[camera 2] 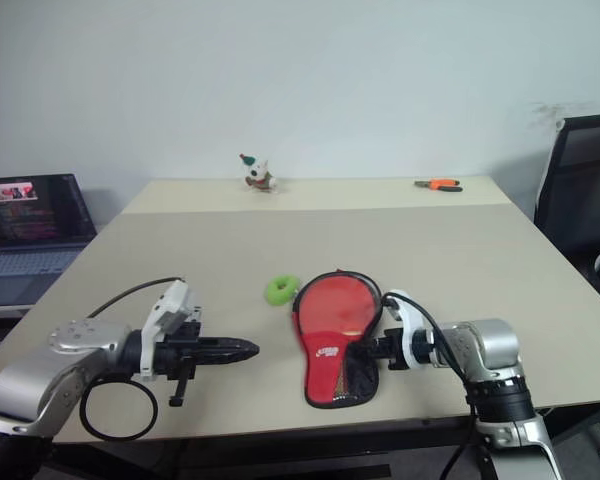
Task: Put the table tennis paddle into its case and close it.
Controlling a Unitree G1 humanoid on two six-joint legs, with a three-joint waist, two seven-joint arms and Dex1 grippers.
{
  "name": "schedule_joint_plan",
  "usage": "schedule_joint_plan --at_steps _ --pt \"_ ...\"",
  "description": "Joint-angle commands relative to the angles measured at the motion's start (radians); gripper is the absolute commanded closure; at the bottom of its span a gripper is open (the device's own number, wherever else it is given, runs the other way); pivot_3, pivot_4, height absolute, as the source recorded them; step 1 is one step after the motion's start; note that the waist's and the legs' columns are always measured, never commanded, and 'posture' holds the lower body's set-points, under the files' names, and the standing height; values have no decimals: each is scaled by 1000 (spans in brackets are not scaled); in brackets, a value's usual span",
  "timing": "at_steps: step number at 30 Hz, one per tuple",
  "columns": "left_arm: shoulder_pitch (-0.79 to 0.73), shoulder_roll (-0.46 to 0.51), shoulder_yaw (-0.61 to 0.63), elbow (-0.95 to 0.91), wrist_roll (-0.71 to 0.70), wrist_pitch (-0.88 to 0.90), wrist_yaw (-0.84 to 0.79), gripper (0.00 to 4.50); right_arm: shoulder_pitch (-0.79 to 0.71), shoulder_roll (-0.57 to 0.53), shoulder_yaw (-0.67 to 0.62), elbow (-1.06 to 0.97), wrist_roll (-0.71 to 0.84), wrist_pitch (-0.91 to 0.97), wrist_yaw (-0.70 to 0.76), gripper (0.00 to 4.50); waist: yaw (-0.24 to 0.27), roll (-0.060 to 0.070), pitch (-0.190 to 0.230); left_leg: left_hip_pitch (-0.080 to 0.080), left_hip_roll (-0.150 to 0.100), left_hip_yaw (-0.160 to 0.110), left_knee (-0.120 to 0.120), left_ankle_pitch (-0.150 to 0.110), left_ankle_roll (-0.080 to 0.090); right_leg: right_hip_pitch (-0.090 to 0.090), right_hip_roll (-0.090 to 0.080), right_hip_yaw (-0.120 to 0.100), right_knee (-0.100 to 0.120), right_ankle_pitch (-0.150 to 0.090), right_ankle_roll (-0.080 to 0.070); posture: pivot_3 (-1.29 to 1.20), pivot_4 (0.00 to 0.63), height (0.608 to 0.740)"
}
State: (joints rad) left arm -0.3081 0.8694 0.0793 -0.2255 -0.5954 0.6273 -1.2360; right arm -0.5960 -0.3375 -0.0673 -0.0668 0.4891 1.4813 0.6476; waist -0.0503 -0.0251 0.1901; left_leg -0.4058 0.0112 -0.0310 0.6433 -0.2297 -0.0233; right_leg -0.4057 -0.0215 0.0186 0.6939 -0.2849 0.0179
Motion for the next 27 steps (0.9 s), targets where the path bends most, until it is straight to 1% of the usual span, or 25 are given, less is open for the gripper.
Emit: schedule_joint_plan --at_steps 1,8,14,17,20,22,23,26,27 --pt "-8 7 0 -29 -22 2 -13 4500 25 -4 -38 -80 41 59 -26 4489 0 0 0 0 0 0 0 0 0 0 0 0 0 0 0 0 150 740" --pt "-16 10 -11 -26 -19 -2 -23 4500 70 0 -89 -161 75 129 -68 4489 1 0 0 -1 0 0 0 0 0 0 0 0 -2 0 0 0 150 740" --pt "-25 7 -17 -18 -9 -6 -23 4500 87 44 -95 -161 59 120 -121 4489 1 0 0 -1 0 0 0 0 0 0 1 0 -2 0 0 0 150 740" --pt "-20 10 -18 -24 -9 -6 -20 4500 92 48 -99 -151 52 106 -141 4489 0 0 0 0 1 0 0 0 0 0 1 0 -2 0 0 0 150 740" --pt "-11 11 -13 -33 -10 -4 -12 4500 102 47 -122 -164 52 111 -159 3689 1 0 0 0 1 0 0 0 0 0 1 0 -2 0 0 0 150 740" --pt "-3 10 -8 -38 -10 -4 -3 4500 107 31 -131 -189 58 103 -163 3036 1 0 0 0 1 0 0 0 0 0 1 0 -2 0 0 0 150 740" --pt "1 9 -5 -40 -10 -3 2 4500 112 6 -120 -209 62 87 -155 2670 1 0 0 0 1 0 0 0 0 0 1 0 -2 0 0 0 150 740" --pt "16 7 3 -41 -6 -4 25 4500 155 -160 8 -310 53 -58 -70 1664 8 0 0 -1 0 0 0 0 0 1 1 0 -4 -2 4 0 150 740" --pt "22 7 -1 -40 5 -13 32 4500 156 -187 22 -325 53 -93 -60 1341 11 0 0 -1 0 0 0 0 0 1 1 -1 -5 -2 4 0 150 740"
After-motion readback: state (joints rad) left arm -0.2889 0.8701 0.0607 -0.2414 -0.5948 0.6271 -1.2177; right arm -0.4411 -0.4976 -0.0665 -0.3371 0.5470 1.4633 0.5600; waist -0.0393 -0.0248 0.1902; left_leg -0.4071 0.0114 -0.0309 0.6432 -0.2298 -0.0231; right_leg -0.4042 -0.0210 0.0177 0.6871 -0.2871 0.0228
